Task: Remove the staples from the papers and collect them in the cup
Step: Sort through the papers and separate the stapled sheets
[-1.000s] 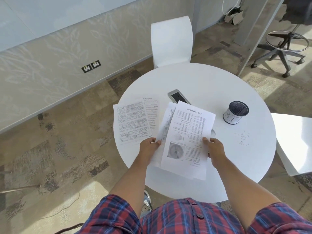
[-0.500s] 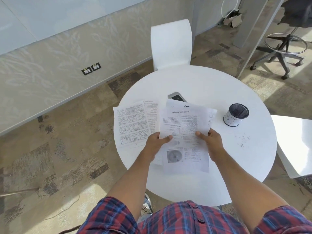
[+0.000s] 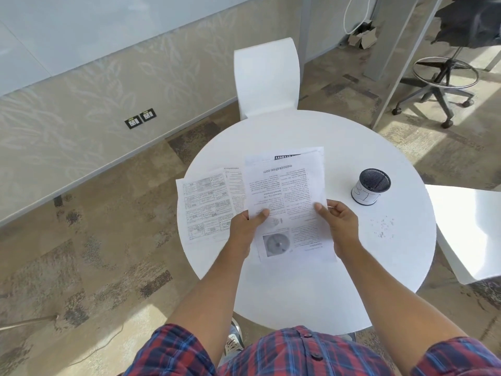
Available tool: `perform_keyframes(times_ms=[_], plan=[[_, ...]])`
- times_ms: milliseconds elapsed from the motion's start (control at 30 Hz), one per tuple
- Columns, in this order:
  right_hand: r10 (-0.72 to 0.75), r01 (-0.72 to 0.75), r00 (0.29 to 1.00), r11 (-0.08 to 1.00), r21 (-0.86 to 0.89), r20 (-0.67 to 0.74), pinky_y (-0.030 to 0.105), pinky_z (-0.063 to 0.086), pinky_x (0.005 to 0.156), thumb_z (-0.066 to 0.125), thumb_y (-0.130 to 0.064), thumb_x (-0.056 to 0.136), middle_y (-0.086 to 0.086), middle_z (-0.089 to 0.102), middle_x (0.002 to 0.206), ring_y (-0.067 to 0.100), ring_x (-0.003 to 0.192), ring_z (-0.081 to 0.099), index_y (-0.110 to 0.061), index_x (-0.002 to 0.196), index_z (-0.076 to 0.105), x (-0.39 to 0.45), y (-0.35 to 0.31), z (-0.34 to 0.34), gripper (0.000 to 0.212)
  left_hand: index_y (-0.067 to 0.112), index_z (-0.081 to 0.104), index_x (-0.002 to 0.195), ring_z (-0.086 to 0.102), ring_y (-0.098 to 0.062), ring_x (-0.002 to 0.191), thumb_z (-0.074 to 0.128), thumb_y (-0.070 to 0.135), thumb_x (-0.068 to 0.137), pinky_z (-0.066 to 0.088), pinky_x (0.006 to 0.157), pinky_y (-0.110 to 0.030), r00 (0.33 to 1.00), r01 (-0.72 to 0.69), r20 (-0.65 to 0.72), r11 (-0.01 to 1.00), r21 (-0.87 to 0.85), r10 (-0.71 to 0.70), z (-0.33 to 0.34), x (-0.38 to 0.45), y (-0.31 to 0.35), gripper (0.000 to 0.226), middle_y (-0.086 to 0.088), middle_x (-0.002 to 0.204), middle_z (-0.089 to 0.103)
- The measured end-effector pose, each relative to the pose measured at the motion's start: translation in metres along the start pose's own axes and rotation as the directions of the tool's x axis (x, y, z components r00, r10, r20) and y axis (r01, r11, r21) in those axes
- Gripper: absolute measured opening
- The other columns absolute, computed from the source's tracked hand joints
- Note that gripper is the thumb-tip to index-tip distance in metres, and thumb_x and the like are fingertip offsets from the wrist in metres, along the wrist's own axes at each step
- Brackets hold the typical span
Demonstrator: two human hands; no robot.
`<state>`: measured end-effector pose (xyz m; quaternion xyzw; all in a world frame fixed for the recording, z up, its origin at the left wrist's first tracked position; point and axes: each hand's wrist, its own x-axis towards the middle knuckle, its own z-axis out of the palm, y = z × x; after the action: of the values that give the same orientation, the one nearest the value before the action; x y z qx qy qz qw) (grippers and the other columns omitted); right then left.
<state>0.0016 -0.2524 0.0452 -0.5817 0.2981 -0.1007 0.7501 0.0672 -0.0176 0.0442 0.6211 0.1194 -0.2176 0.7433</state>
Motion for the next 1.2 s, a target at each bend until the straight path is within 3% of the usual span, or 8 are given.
perform_keyframes(times_ms=[100,200,400,467,600,767,967,1200], plan=[[0.010,-0.011,0.995,1.000,-0.016,-0.101,0.025,0.053,0.078,0.091,-0.022,0.080,-0.005,0.080,0.078,0.005,0.073,0.072,-0.013,0.093,0.075,0.002,0.005,-0.007,0.022,0.009,0.075,0.093,0.071,-0.024,0.109,0.093,0.050,0.069,0.047,0.112,-0.046,1.000,0.023,0.020,1.000,0.019,-0.023,-0.004,0.001,-0.002,0.050,-0.004,0.109,0.078],[0.014,-0.022,0.992,0.998,-0.065,-0.125,0.036,0.057,0.081,0.093,-0.023,0.078,0.007,0.081,0.087,0.018,0.078,0.072,-0.009,0.088,0.077,0.002,0.010,-0.014,0.024,0.012,0.083,0.098,0.069,-0.031,0.121,0.079,0.035,0.090,0.046,0.114,-0.053,0.994,0.090,0.071,0.992,-0.091,-0.083,-0.004,-0.001,-0.002,0.025,-0.012,0.118,0.077],[-0.039,0.008,0.978,0.988,-0.154,-0.204,0.027,0.045,0.072,0.081,-0.017,0.090,-0.013,0.071,0.066,0.007,0.064,0.059,-0.016,0.083,0.072,0.010,0.005,-0.022,0.011,0.012,0.084,0.100,0.071,-0.029,0.117,0.071,0.018,0.096,0.046,0.115,-0.051,0.989,0.099,0.128,0.982,-0.163,-0.079,-0.005,-0.005,-0.002,0.014,-0.012,0.117,0.077],[-0.009,-0.020,0.991,0.977,-0.210,-0.137,0.023,0.047,0.066,0.083,-0.019,0.089,-0.002,0.075,0.081,0.014,0.062,0.057,-0.013,0.091,0.073,0.013,0.003,-0.024,0.012,0.012,0.083,0.101,0.072,-0.027,0.116,0.073,0.021,0.093,0.047,0.114,-0.049,0.988,0.098,0.129,0.988,-0.115,-0.083,-0.006,-0.007,-0.002,0.016,-0.011,0.117,0.078],[0.151,-0.147,0.988,0.929,-0.340,-0.013,0.025,0.043,0.058,0.087,-0.023,0.084,0.007,0.077,0.106,0.021,0.063,0.058,-0.010,0.128,0.062,0.014,0.009,-0.025,0.052,0.004,0.079,0.111,0.069,-0.035,0.121,0.072,0.015,0.094,0.052,0.108,-0.049,0.992,0.091,0.098,0.987,-0.131,-0.079,-0.007,-0.006,-0.005,0.021,-0.014,0.120,0.076],[0.276,-0.209,0.958,0.859,-0.467,0.080,0.028,0.038,0.056,0.086,-0.035,0.086,0.003,0.070,0.116,0.021,0.070,0.066,-0.007,0.139,0.060,0.007,0.025,-0.021,0.066,0.002,0.079,0.107,0.070,-0.035,0.118,0.073,0.009,0.093,0.053,0.106,-0.049,0.996,0.081,0.060,0.977,-0.196,-0.070,-0.005,-0.007,-0.003,0.017,-0.013,0.119,0.077],[0.324,-0.271,0.945,0.857,-0.439,0.048,0.024,0.032,0.050,0.092,-0.021,0.077,0.007,0.069,0.084,0.016,0.057,0.045,-0.004,0.101,0.080,0.006,0.029,-0.020,0.032,0.012,0.083,0.099,0.074,-0.027,0.109,0.069,0.008,0.096,0.059,0.096,-0.044,0.994,0.099,0.080,0.946,-0.308,-0.078,-0.005,-0.013,0.005,0.015,-0.009,0.118,0.078],[0.251,-0.252,0.967,0.917,-0.310,-0.045,0.016,0.039,0.044,0.089,-0.006,0.079,0.003,0.068,0.074,0.017,0.058,0.048,-0.004,0.091,0.078,0.002,0.021,-0.017,0.017,0.012,0.084,0.100,0.074,-0.027,0.111,0.061,0.015,0.103,0.055,0.103,-0.047,0.990,0.121,0.112,0.918,-0.378,-0.085,-0.005,-0.016,0.009,0.023,-0.014,0.127,0.074]])
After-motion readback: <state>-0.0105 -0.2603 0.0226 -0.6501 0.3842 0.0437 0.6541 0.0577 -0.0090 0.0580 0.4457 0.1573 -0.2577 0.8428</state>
